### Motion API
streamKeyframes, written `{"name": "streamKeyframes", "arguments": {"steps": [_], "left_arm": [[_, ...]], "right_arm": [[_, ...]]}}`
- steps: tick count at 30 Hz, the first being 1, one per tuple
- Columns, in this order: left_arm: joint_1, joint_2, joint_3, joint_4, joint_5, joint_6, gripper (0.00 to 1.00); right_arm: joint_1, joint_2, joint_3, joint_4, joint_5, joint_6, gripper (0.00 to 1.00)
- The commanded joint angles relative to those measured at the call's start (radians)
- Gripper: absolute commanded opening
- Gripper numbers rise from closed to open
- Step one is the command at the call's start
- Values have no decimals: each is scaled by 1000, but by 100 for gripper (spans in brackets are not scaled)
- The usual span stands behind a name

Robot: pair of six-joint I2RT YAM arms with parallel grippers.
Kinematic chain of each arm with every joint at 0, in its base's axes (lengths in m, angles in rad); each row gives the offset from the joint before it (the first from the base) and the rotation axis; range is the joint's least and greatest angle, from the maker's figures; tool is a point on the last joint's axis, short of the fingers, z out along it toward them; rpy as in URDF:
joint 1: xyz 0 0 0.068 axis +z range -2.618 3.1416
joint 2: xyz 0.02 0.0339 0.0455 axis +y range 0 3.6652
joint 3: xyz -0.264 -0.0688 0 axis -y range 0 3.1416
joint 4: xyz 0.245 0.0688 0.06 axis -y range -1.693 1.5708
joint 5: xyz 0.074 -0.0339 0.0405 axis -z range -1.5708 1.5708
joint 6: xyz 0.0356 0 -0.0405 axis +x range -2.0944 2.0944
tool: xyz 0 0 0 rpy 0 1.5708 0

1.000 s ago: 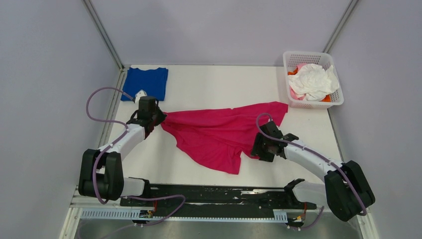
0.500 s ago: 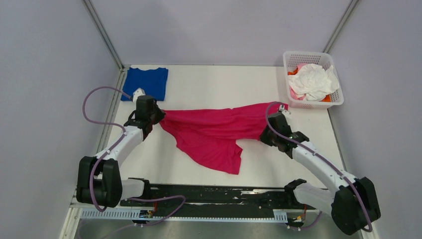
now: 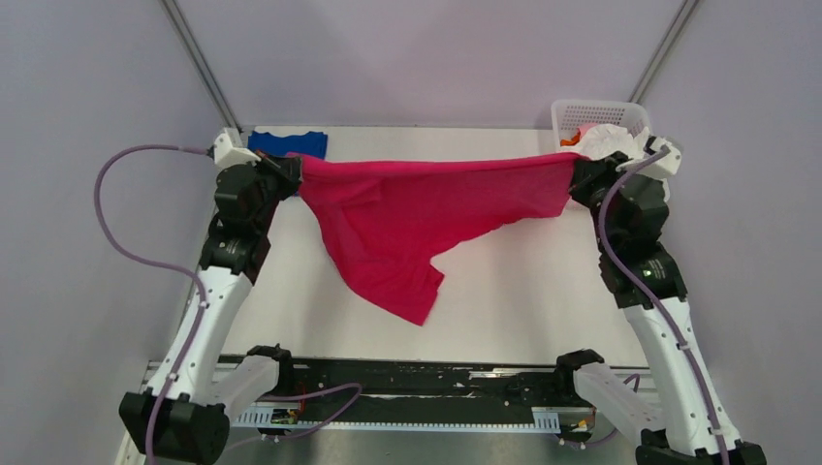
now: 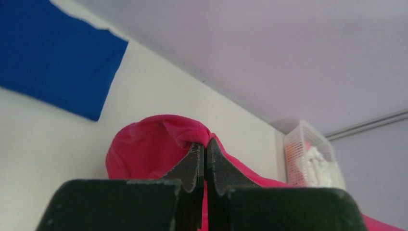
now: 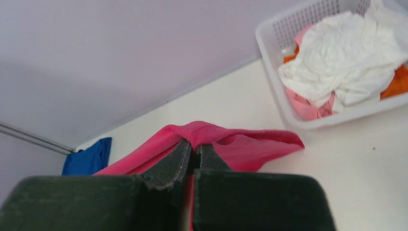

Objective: Fold and stack the t-shirts
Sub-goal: Flatten out the tshirt

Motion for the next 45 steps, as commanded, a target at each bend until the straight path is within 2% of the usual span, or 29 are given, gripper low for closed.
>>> {"name": "streamKeyframes", "arguments": {"steps": [1, 7, 14, 22, 28, 34, 37, 39, 42, 45], "left_arm": [[8, -164, 132, 11, 12, 69, 0], [8, -318, 269, -64, 137, 109, 0], [8, -449, 412, -152, 196, 136, 0], [8, -478, 451, -212, 214, 144, 0], [8, -452, 335, -191, 154, 147, 0], [8, -293, 142, -179, -32, 152, 0], [8, -119, 29, -76, -98, 142, 0], [8, 32, 5, -4, -123, 138, 0], [9, 317, 79, 14, -150, 133, 0], [11, 502, 157, 40, -134, 139, 0]], "right_arm": [[-8, -85, 156, 94, 19, -159, 0], [-7, -220, 295, 90, -58, -219, 0], [-6, -299, 437, -4, -158, -223, 0], [-6, -384, 359, -25, -116, -171, 0], [-6, -356, 206, -28, 49, -116, 0], [-7, -211, -7, -12, 228, -41, 0], [-17, -76, -107, 53, 285, -20, 0], [-51, 36, -151, 123, 248, -5, 0], [-134, 227, -185, 260, 98, 11, 0], [-180, 374, -181, 397, 7, -1, 0]]}}
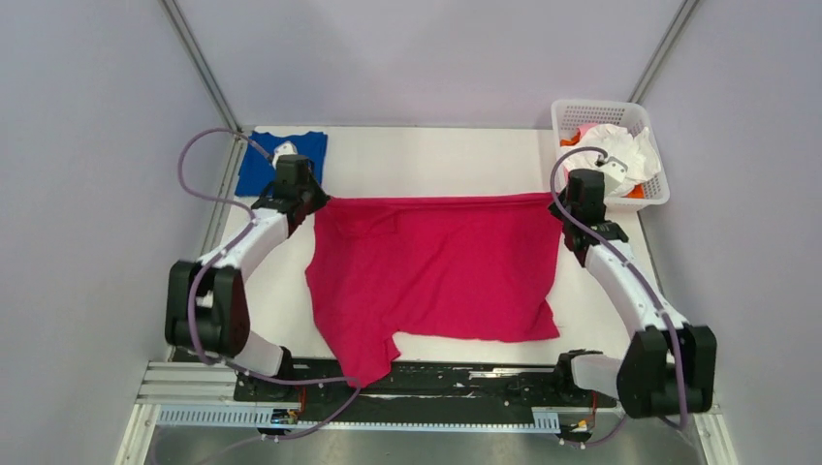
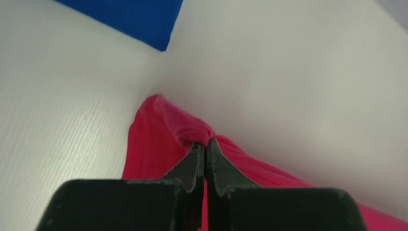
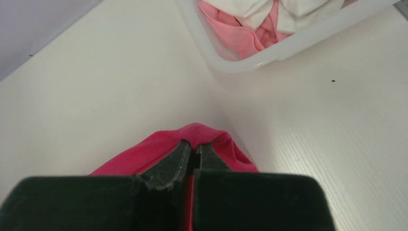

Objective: Fold and stack the t-shirts
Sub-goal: Flatten out the tshirt

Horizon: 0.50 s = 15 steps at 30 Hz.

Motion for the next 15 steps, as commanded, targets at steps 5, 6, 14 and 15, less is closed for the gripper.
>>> {"name": "streamKeyframes", "arguments": {"steps": [5, 6, 14, 15], "left_arm": [[19, 368, 251, 122, -75, 25, 0], [19, 388, 270, 115, -75, 26, 0], [26, 586, 471, 54, -63, 26, 0], [27, 601, 509, 30, -59, 23, 0]], "right_arm": [[-102, 312, 113, 325, -130, -25, 0], [-117, 347, 139, 329, -141, -27, 0], [-144, 556, 298, 371, -190, -44, 0], [-145, 590, 327, 370, -193, -46, 0]]}}
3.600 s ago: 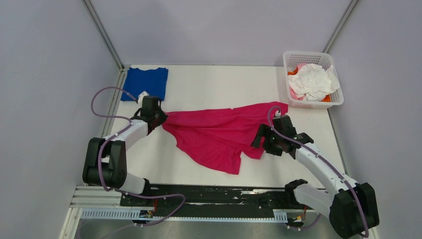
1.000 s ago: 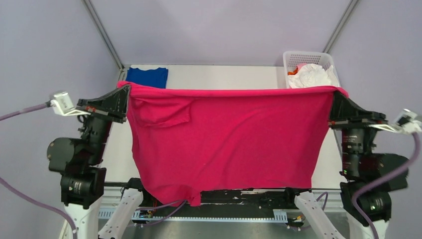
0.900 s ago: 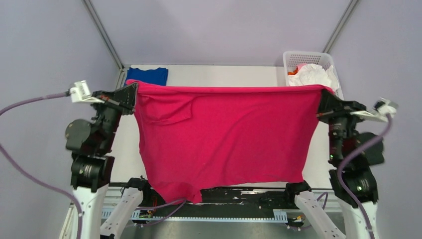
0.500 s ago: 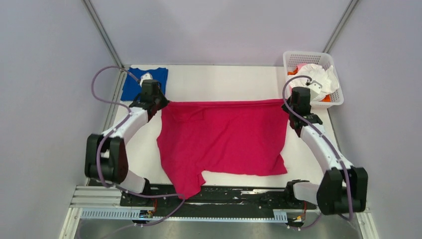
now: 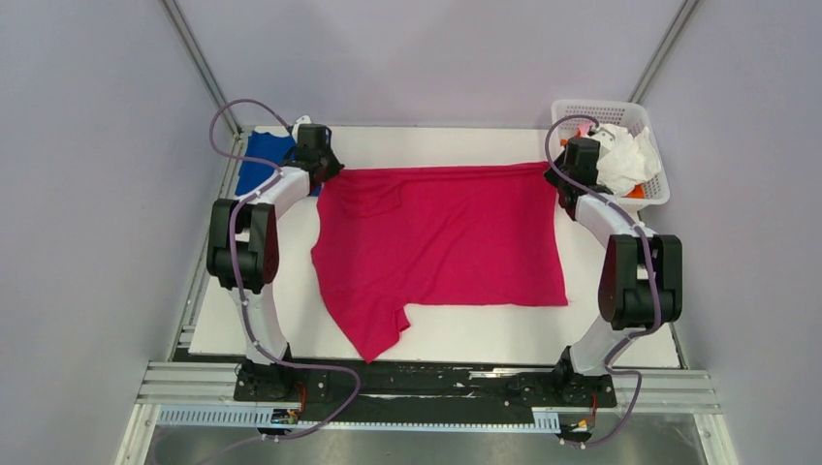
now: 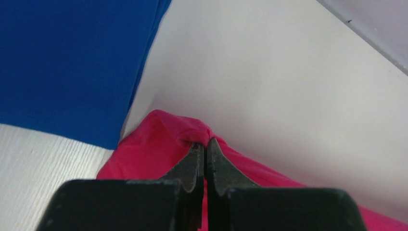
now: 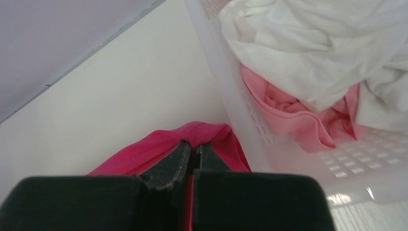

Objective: Fold and stack the t-shirts
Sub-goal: Flatten out the tshirt

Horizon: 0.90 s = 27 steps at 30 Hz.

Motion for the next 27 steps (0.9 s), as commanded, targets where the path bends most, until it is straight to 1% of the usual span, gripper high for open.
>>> {"name": "streamKeyframes", "arguments": {"steps": [1, 2, 4, 5, 6, 7, 8, 9, 10, 11, 13, 14, 15, 16, 17, 18, 19, 20, 22, 26, 27], "left_arm": [[27, 95, 139, -28, -50, 19, 0], [27, 111, 163, -58, -48, 19, 0], [28, 164, 231, -106, -49, 18, 5], [30, 200, 284, -134, -52, 17, 15], [31, 217, 310, -147, -53, 17, 33], [36, 251, 368, -167, -41, 18, 45], [37, 267, 402, -178, -32, 19, 72], [39, 294, 467, -209, -15, 23, 85], [40, 304, 503, -228, -9, 25, 96], [41, 318, 559, -263, 10, 31, 98], [40, 308, 590, -290, 50, 38, 100], [40, 297, 584, -294, 76, 36, 100], [39, 262, 552, -298, 87, 32, 100], [37, 216, 528, -295, 103, 28, 100], [35, 193, 464, -287, 111, 18, 100], [28, 136, 429, -281, 124, 15, 100], [24, 104, 345, -266, 127, 11, 100], [11, 44, 299, -258, 128, 7, 100], [-16, -44, 124, -234, 125, -1, 100], [-75, -170, -102, -193, 140, -38, 100], [-83, -185, -135, -186, 141, -46, 100]], "right_arm": [[-21, 100, 128, 84, 8, -31, 0], [-21, 127, 150, 81, 8, -29, 0], [-22, 177, 197, 74, 14, -27, 2], [-23, 207, 223, 70, 17, -29, 5], [-23, 234, 263, 59, 20, -34, 8], [-24, 264, 309, 40, 21, -42, 17], [-24, 290, 354, 15, 18, -56, 34], [-23, 310, 404, -16, 5, -71, 50], [-22, 324, 447, -49, -20, -81, 60], [-18, 327, 475, -93, -35, -87, 67], [-7, 301, 482, -108, -66, -106, 80], [1, 280, 465, -109, -76, -110, 88], [7, 253, 446, -108, -94, -114, 97], [8, 227, 421, -108, -110, -115, 100], [33, 197, 379, -108, -125, -113, 100], [50, 156, 348, -114, -137, -109, 100], [62, 126, 309, -118, -138, -105, 100], [77, 93, 270, -125, -136, -99, 100], [104, 36, 197, -155, -138, -91, 100], [174, -46, 57, -236, -89, -53, 100], [186, -58, 28, -262, -81, -31, 100]]}}
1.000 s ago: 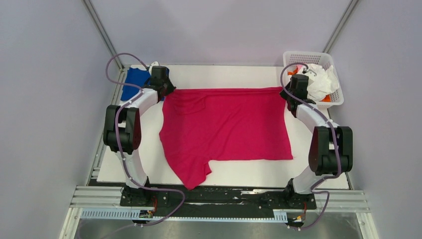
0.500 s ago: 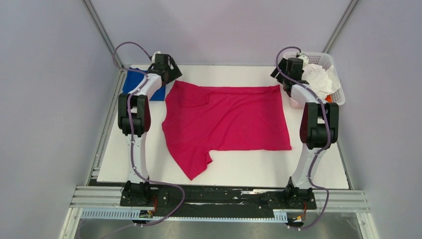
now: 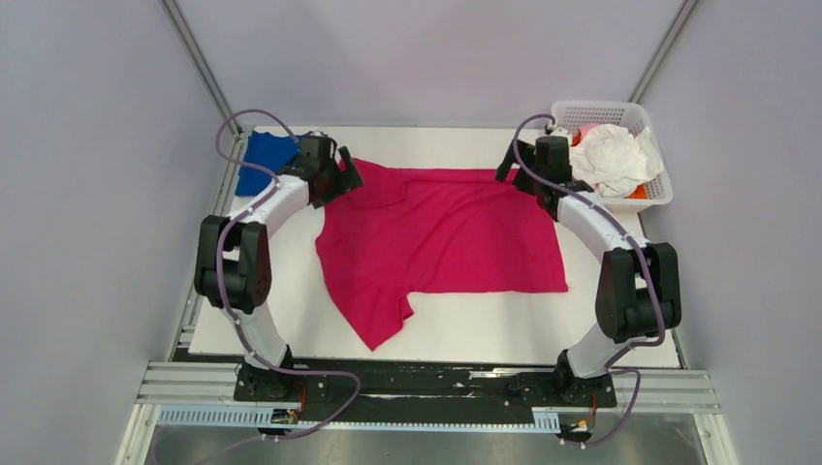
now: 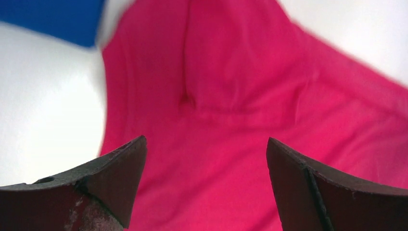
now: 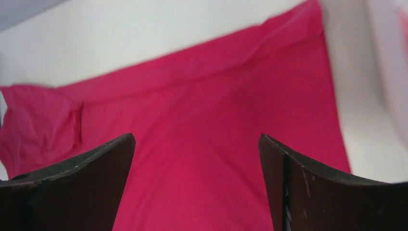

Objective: Fold and stack the t-shirts
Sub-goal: Flatten out the tshirt

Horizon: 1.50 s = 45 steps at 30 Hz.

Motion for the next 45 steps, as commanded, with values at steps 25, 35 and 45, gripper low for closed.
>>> {"name": "streamKeyframes", "arguments": {"steps": [25, 35, 45], "left_arm": [[-134, -561, -782, -120, 42, -157, 100], [-135, -696, -723, -107, 52, -147, 100], [-111, -405, -442, -13, -117, -121, 89]], "right_arm": [[172, -454, -726, -419, -224, 349, 100], [185, -573, -580, -401, -119, 268, 100], [153, -459, -420, -246, -40, 234, 100]]}}
